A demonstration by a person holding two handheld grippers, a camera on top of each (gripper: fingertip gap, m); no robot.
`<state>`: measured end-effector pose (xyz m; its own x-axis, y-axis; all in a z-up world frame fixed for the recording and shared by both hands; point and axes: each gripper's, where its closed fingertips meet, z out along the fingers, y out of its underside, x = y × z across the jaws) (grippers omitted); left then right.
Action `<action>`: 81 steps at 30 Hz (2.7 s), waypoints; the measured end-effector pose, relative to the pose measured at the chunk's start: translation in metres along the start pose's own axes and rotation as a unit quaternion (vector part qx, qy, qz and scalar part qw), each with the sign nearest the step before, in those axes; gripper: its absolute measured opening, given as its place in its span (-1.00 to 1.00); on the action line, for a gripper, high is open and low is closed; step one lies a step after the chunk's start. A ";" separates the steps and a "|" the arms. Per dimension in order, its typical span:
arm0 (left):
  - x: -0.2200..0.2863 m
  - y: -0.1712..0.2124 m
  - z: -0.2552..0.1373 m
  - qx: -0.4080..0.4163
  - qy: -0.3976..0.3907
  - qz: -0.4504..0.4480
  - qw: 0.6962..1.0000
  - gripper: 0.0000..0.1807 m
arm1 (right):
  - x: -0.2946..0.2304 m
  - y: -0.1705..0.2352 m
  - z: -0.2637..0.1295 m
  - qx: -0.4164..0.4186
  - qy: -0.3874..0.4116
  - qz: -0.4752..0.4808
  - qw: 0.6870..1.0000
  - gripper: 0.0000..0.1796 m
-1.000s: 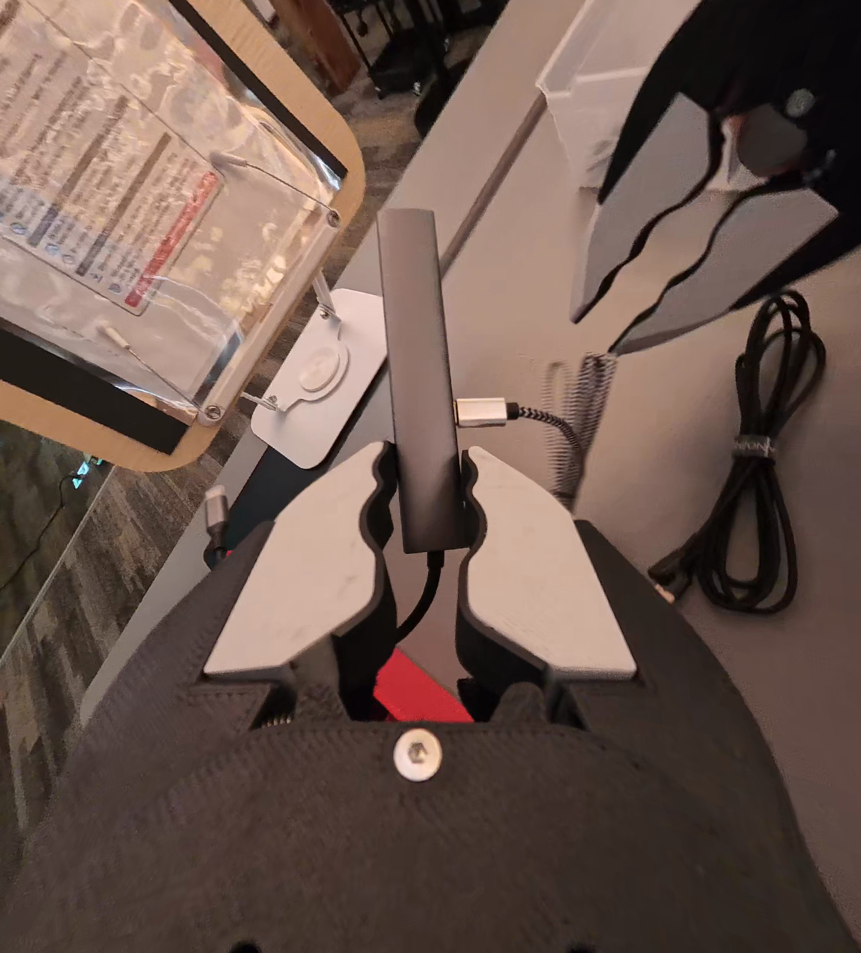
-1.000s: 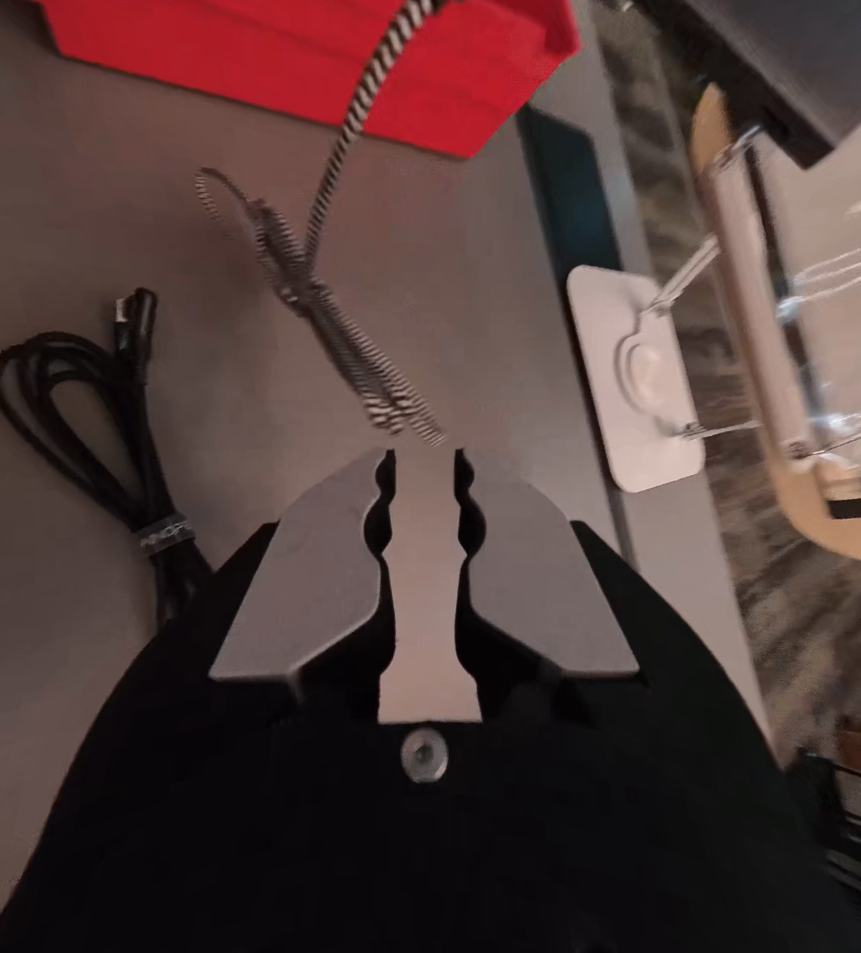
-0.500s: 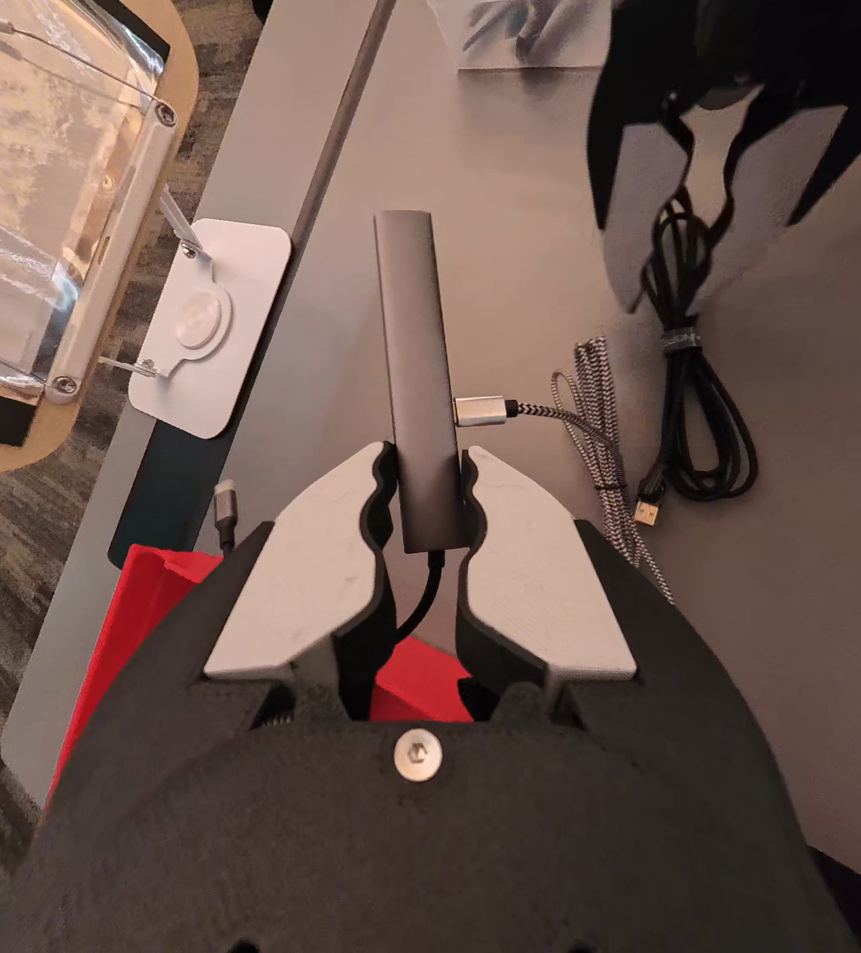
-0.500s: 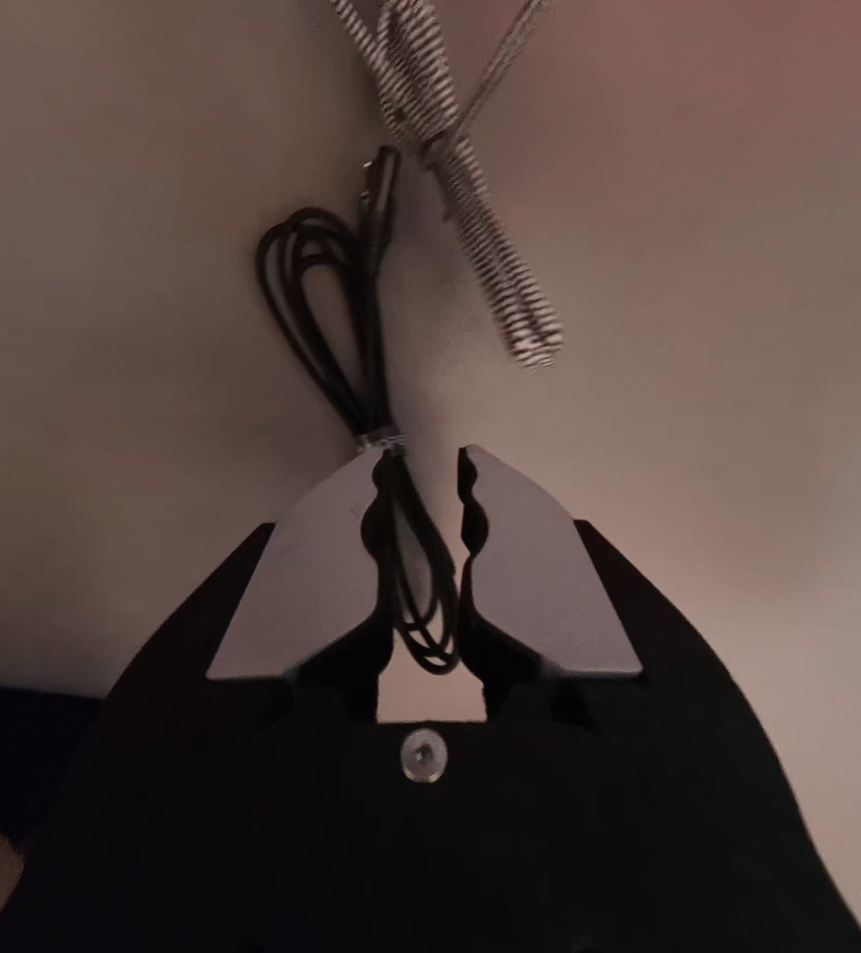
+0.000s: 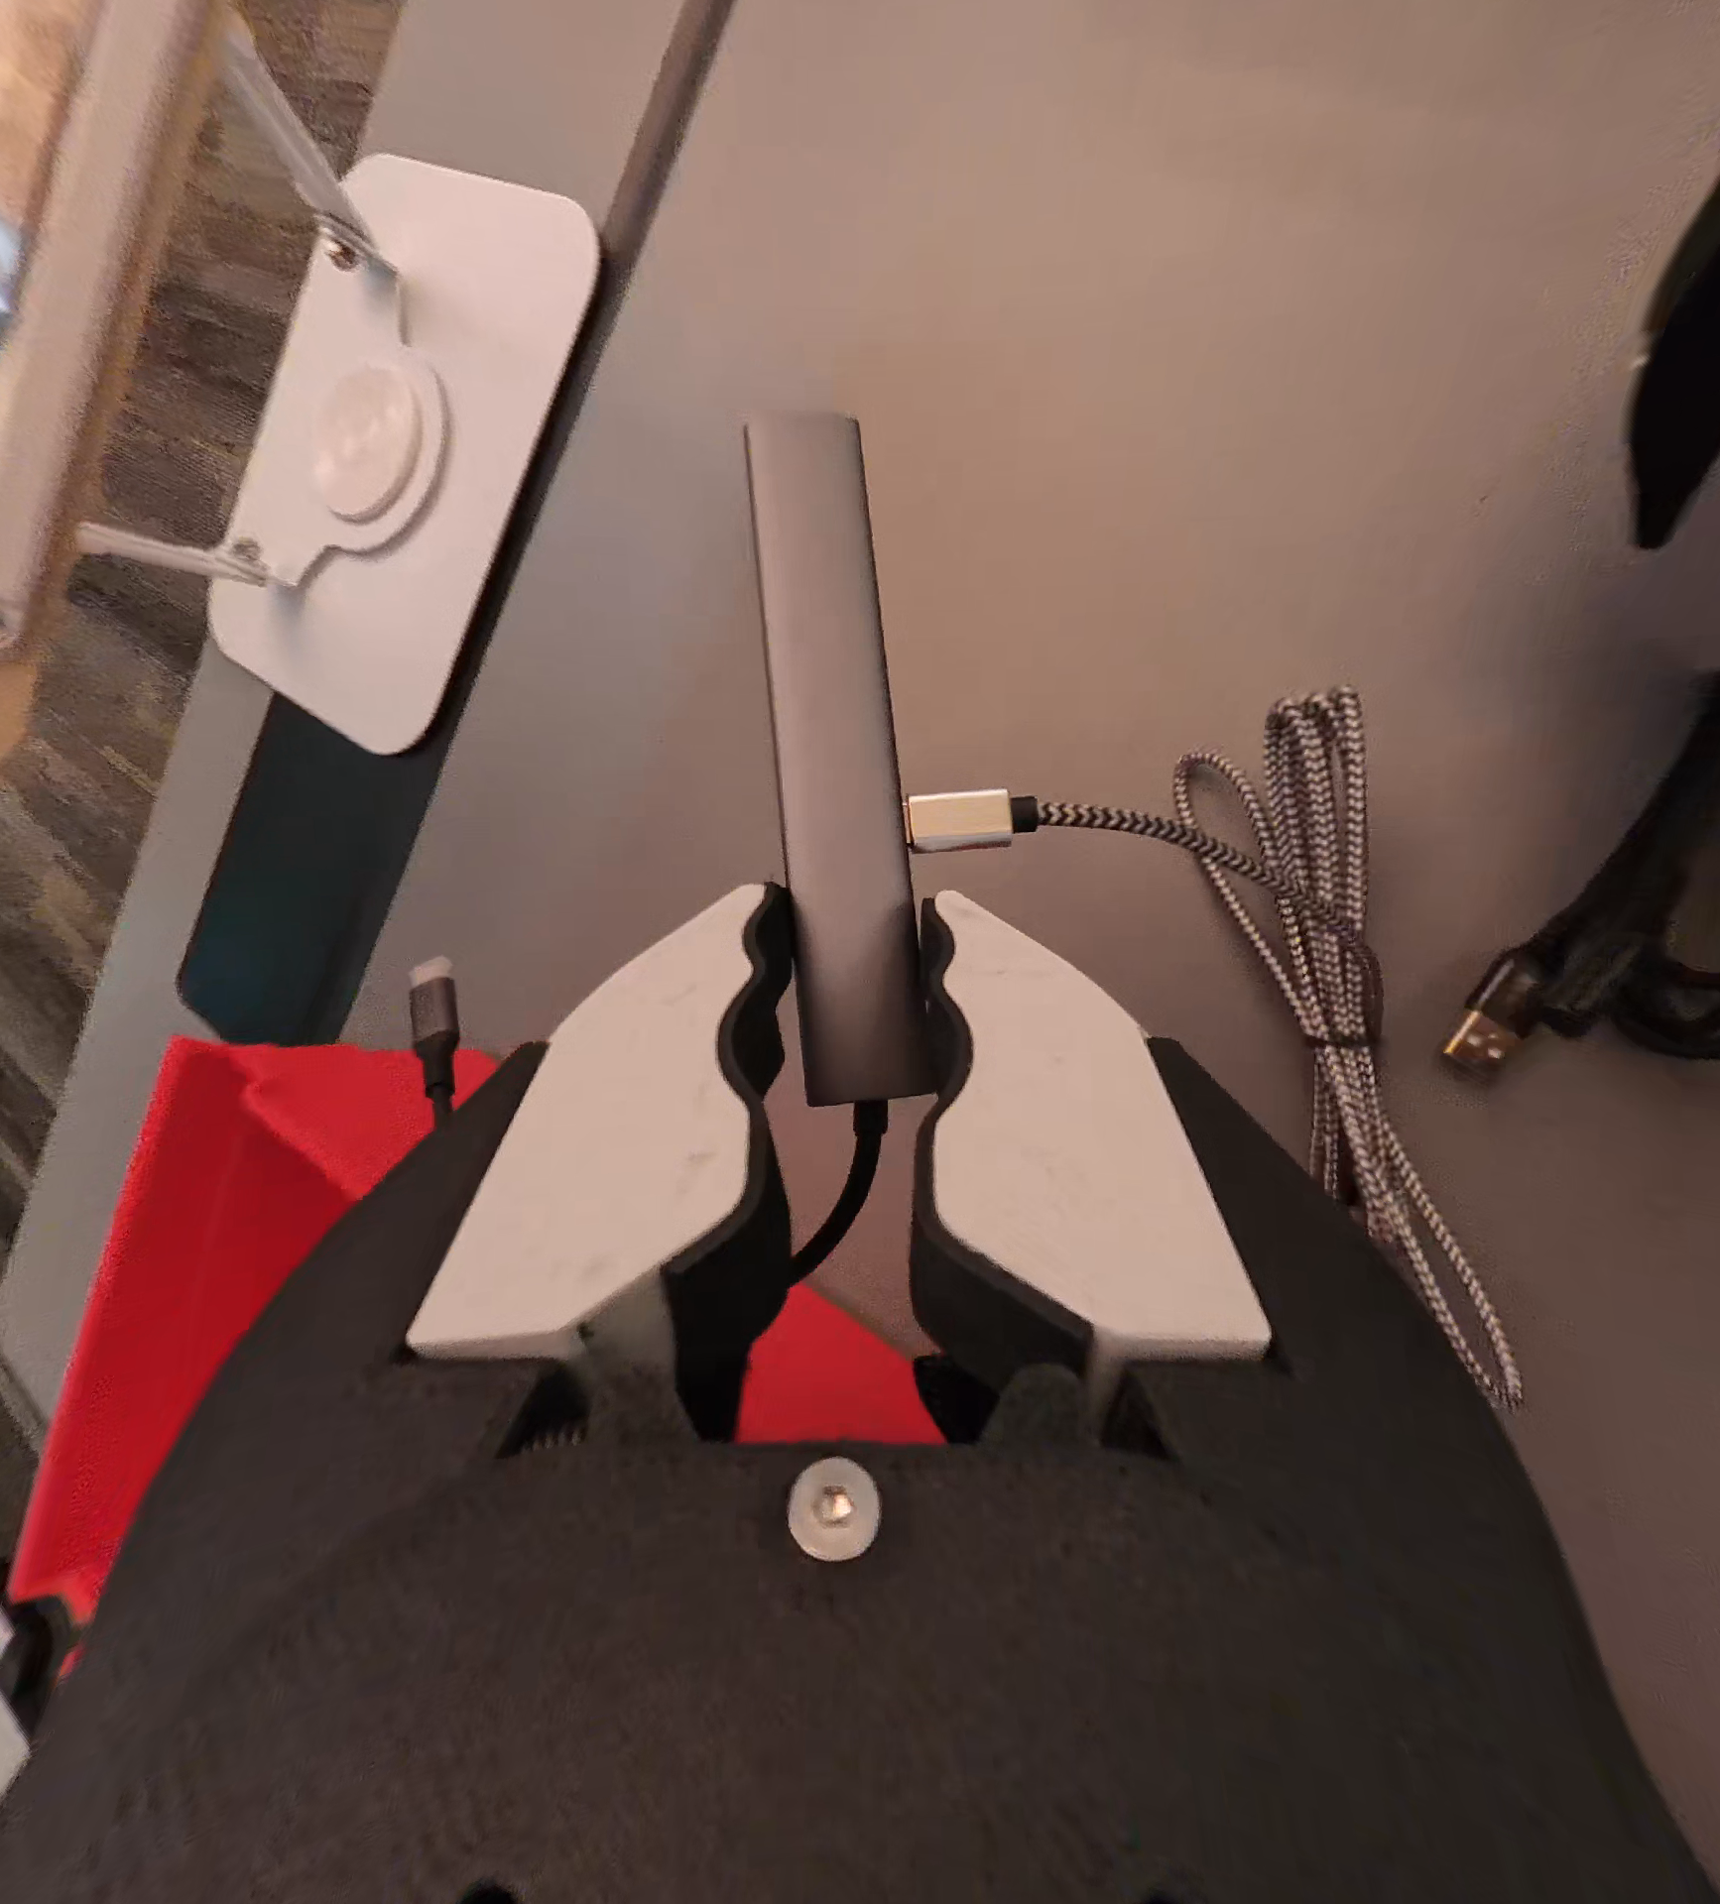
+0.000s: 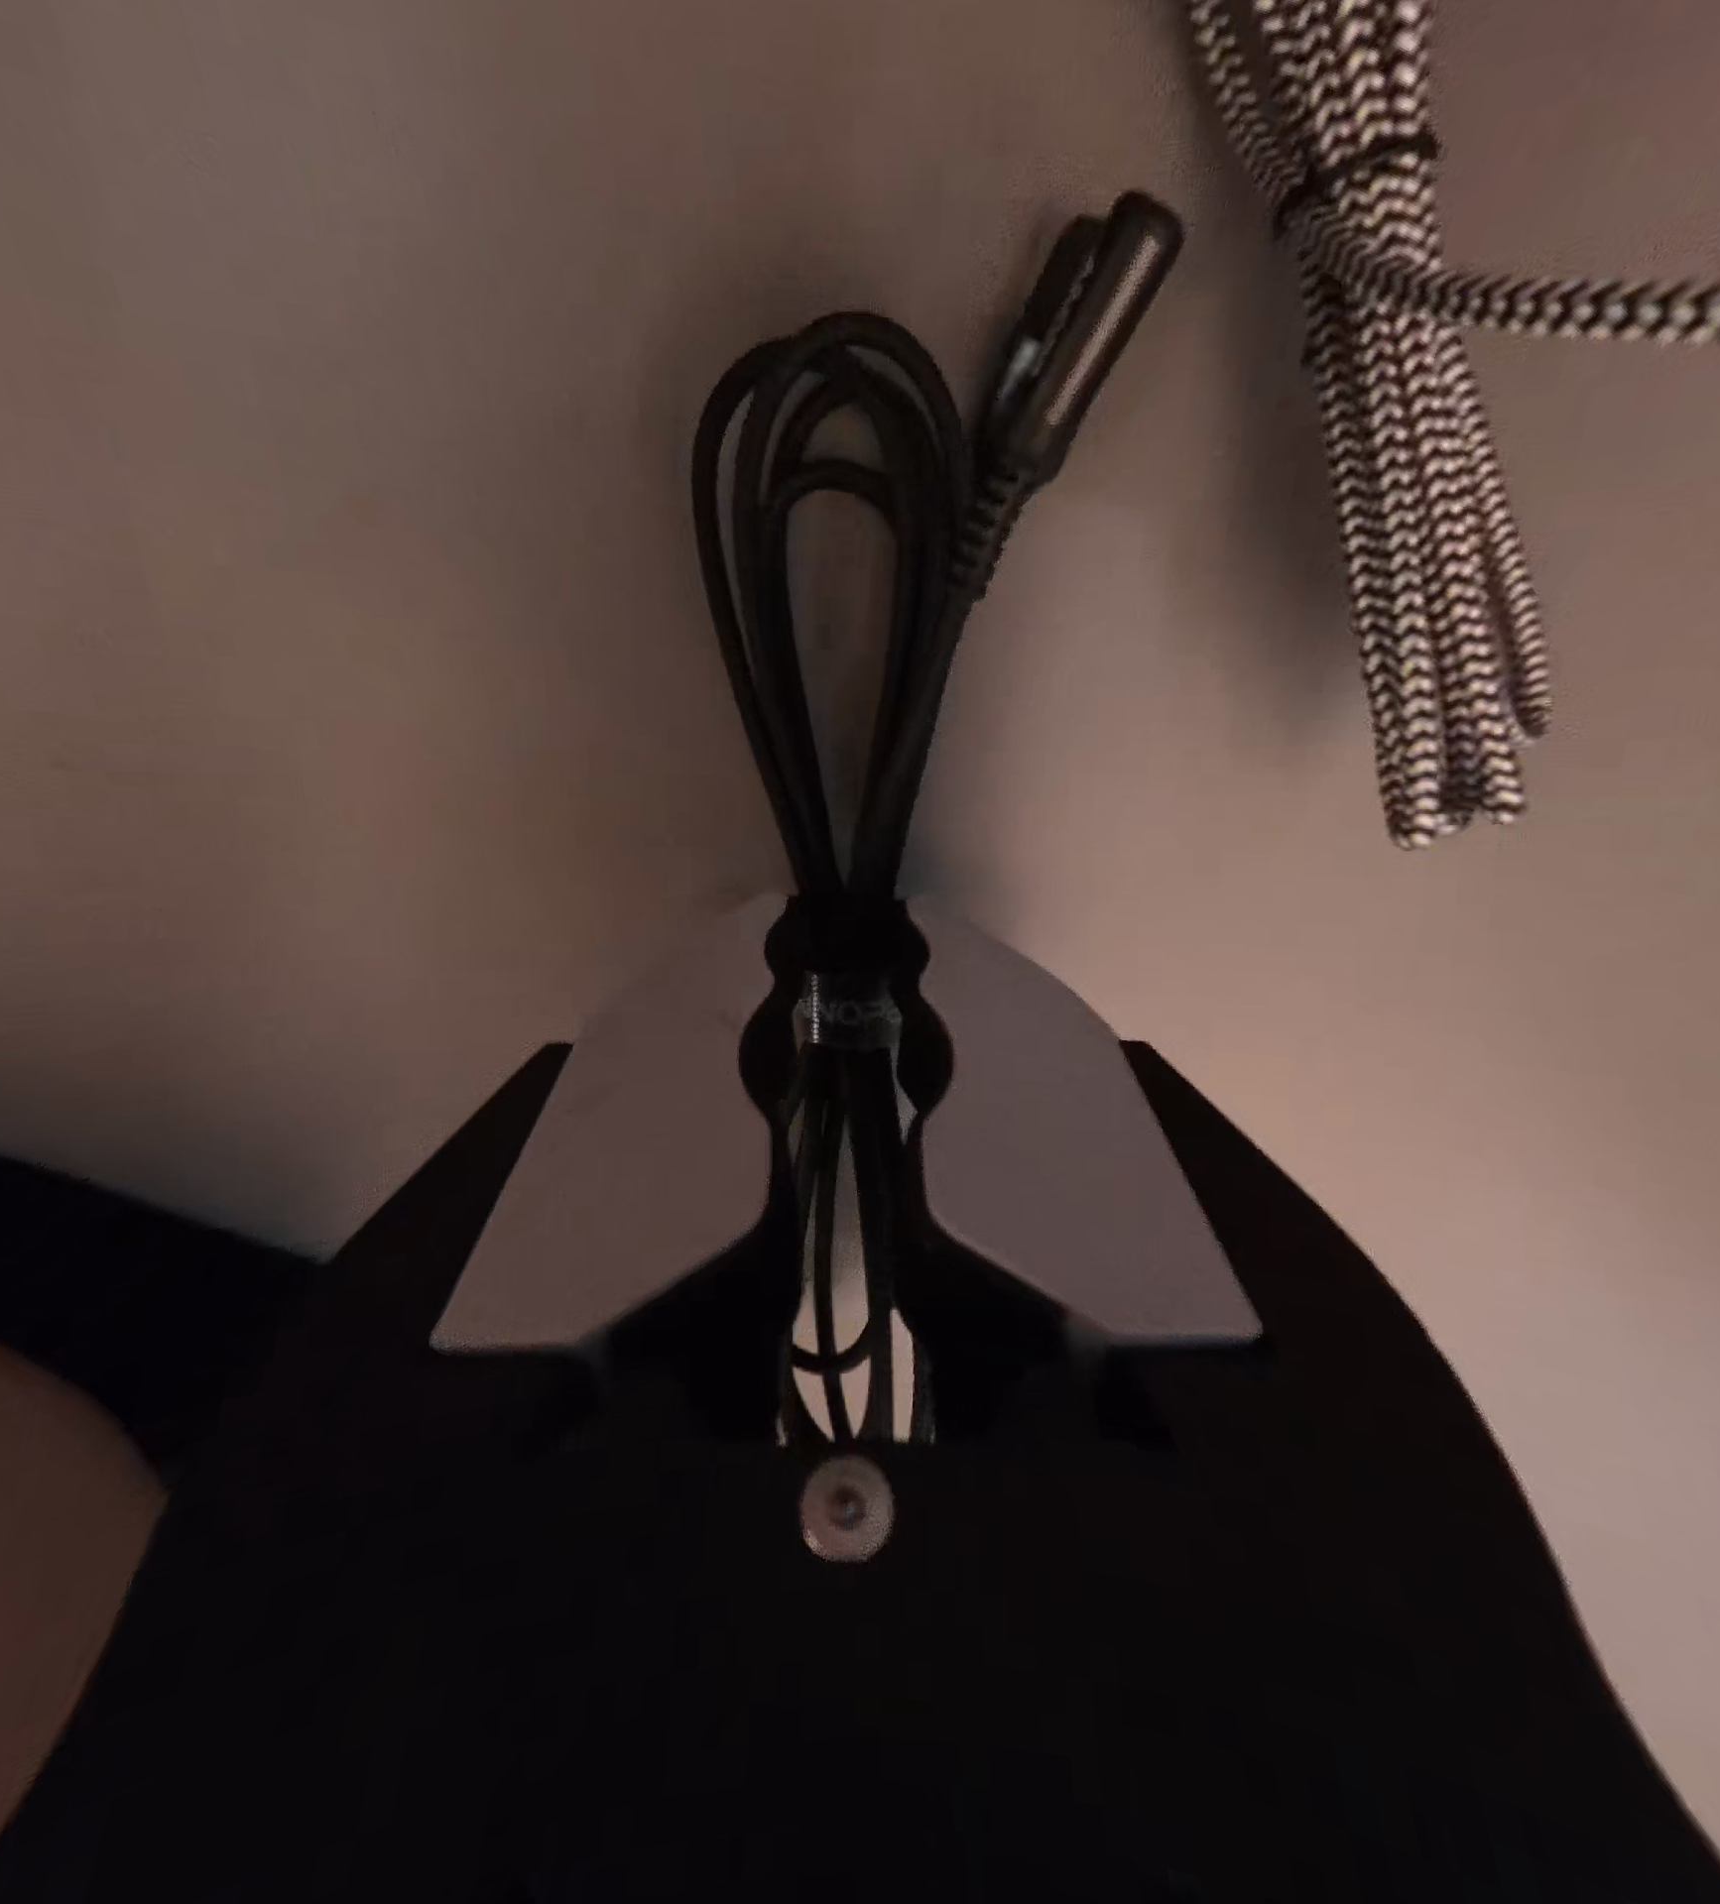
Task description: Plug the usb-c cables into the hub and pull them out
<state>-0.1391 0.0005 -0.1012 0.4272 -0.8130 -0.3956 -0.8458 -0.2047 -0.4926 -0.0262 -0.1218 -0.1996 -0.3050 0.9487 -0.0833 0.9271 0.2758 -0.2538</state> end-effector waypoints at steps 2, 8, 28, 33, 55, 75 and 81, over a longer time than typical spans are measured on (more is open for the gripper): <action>0.009 -0.001 0.017 -0.009 0.011 -0.005 1.000 -0.75 | -0.008 0.002 -0.012 0.000 -0.003 -0.004 1.000 -0.86; 0.036 0.002 0.055 -0.030 0.067 -0.029 0.997 -0.75 | -0.029 -0.001 -0.062 0.044 0.030 -0.012 0.999 -0.86; 0.045 -0.024 0.017 0.054 0.247 -0.184 0.950 -0.54 | -0.015 0.017 -0.081 0.045 0.087 0.014 0.995 -0.86; 0.063 -0.071 -0.067 0.222 0.371 -0.146 0.890 -0.53 | -0.002 0.019 -0.091 0.062 0.126 0.032 0.990 -0.86; 0.103 -0.073 -0.039 0.174 0.352 -0.039 0.919 -0.94 | 0.014 0.016 -0.066 0.073 0.099 0.042 0.991 -0.80; 0.087 -0.055 -0.024 0.146 0.340 -0.059 0.927 -0.95 | 0.057 -0.053 -0.132 0.462 0.084 0.176 0.865 -0.83; 0.084 -0.052 -0.022 0.143 0.341 -0.067 0.927 -0.95 | 0.064 -0.059 -0.134 0.547 0.064 0.208 0.808 -0.75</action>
<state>-0.0666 -0.0689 -0.0921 0.1386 -0.9660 0.2185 -0.6383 -0.2558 -0.7260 -0.0714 -0.0564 -0.0606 0.0734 0.9516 -0.2983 0.1754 -0.3068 -0.9355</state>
